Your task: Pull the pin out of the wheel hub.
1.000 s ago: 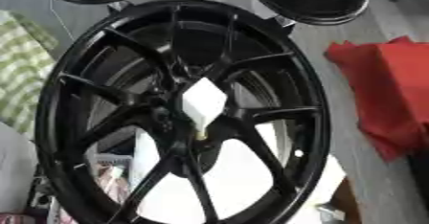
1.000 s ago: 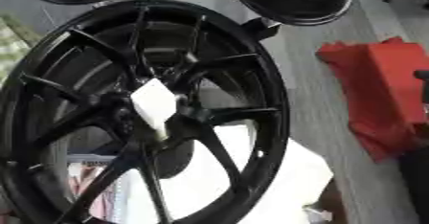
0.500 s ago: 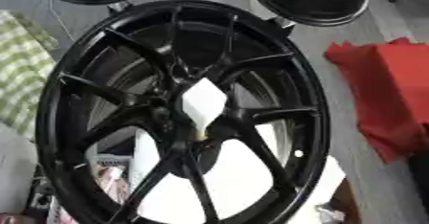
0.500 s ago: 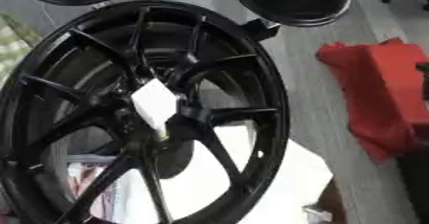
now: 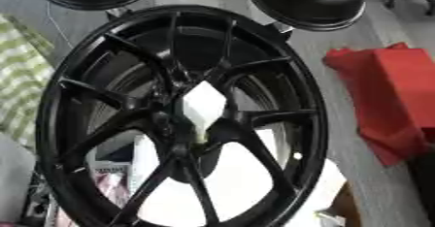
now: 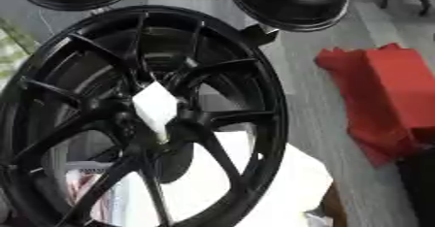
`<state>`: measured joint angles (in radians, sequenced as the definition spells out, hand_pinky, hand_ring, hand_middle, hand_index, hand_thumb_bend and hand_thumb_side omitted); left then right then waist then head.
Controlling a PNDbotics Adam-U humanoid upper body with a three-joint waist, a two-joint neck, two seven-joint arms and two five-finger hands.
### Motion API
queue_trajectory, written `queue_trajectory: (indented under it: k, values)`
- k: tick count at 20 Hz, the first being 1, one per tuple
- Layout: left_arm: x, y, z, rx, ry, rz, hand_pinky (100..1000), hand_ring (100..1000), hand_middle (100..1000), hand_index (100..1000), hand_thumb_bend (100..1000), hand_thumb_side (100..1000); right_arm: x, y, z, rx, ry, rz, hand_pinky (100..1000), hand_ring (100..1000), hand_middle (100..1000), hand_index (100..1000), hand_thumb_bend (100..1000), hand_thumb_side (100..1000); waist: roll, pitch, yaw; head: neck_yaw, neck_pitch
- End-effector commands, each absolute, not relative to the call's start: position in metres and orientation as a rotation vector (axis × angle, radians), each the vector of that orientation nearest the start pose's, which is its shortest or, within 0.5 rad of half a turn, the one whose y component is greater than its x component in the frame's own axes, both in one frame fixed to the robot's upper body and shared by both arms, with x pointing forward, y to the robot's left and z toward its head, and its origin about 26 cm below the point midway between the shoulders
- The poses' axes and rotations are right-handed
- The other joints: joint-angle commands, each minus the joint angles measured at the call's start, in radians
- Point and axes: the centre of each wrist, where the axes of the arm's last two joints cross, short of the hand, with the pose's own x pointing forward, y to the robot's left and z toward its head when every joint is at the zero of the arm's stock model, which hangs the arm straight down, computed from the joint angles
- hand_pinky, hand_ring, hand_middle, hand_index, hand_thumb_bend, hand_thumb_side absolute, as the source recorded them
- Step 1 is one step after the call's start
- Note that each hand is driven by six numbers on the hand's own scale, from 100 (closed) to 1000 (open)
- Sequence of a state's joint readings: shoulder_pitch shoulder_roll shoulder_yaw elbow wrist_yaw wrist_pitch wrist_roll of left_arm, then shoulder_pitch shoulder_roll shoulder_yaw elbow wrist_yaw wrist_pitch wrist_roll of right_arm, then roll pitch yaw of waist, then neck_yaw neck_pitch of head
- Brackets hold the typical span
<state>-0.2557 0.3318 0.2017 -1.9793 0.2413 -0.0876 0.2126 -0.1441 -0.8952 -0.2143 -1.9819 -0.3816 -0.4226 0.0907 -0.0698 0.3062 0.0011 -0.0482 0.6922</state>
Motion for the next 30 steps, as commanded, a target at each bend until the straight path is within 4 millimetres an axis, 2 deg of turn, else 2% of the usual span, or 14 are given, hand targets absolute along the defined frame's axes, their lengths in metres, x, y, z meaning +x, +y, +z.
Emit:
queue_trajectory:
  k: [1, 9, 17, 22, 30]
  values:
    - [0.29, 0.318, 0.21, 0.203, -2.383, 0.115, 774, 589, 551, 712, 100, 662, 0.265, -0.375, 0.299, -0.307, -2.498, 1.019, 897, 809, 642, 724, 325, 118, -0.001, -0.026, 0.002, -0.007, 0.003]
    - [0.291, 0.316, 0.213, 0.189, -2.388, 0.081, 774, 589, 551, 712, 100, 661, 0.27, -0.353, 0.329, -0.336, -2.488, 1.47, 869, 810, 667, 738, 339, 143, -0.014, -0.026, 0.024, -0.029, 0.002]
    - [0.292, 0.313, 0.213, 0.173, -2.387, 0.063, 775, 588, 551, 712, 100, 661, 0.278, -0.327, 0.336, -0.271, -2.449, 1.847, 869, 824, 702, 760, 362, 168, -0.022, -0.022, 0.061, -0.065, -0.017]
    - [0.29, 0.315, 0.208, 0.187, -2.366, 0.077, 776, 587, 550, 712, 100, 667, 0.283, -0.306, 0.34, -0.198, -2.437, 1.985, 875, 829, 711, 764, 353, 175, -0.022, -0.024, 0.067, -0.081, -0.019]
    - [0.289, 0.317, 0.204, 0.203, -2.349, 0.089, 776, 586, 550, 712, 100, 669, 0.287, -0.263, 0.358, -0.022, -2.457, 2.094, 882, 835, 722, 769, 357, 179, -0.022, -0.032, 0.065, -0.101, -0.01]
